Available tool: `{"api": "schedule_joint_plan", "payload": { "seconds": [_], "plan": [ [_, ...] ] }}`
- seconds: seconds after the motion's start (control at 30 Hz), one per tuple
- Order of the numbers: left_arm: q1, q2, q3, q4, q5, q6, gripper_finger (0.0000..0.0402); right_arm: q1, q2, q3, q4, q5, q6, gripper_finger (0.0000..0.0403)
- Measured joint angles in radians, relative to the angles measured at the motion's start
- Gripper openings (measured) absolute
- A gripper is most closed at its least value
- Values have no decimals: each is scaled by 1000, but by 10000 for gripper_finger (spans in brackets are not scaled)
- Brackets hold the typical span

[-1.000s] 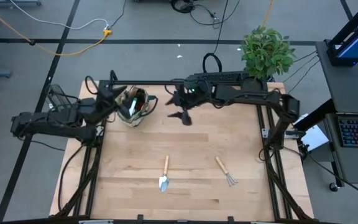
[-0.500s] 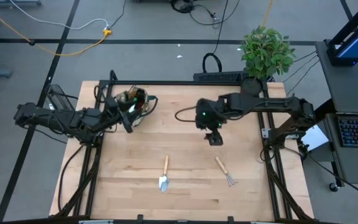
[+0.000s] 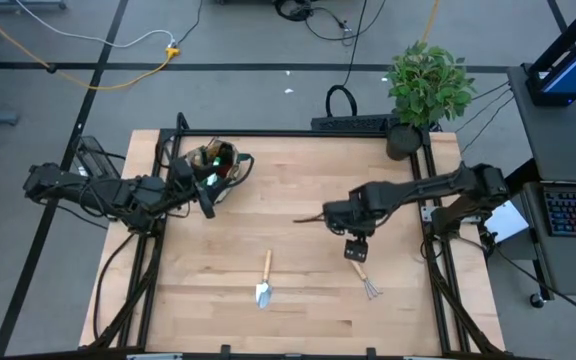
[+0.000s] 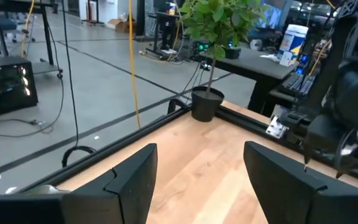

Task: Pick & Place Garden tools in Gardening bag
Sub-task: Put the hand rake into the gardening bag

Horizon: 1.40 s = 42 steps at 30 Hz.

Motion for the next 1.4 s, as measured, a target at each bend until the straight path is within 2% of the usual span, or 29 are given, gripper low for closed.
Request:
{"api": "schedule_joint_plan", "payload": {
  "seconds": [0.2, 0.53, 0.77, 1.07, 1.4],
  "plan": [
    [0, 0, 0, -2, 42, 17, 244, 74, 0, -138, 45, 1, 177, 256],
    [0, 0, 0, -6, 61, 80, 244, 203, 0, -296, 311, 2, 401, 256],
    [0, 0, 0, -6, 61, 99, 244, 258, 0, -331, 404, 16, 504, 256],
    [0, 0, 0, -6, 61, 113, 244, 300, 0, -333, 408, 159, 567, 256],
    [0, 0, 0, -6, 61, 121, 244, 347, 94, -334, 425, 133, 583, 256]
  ]
}}
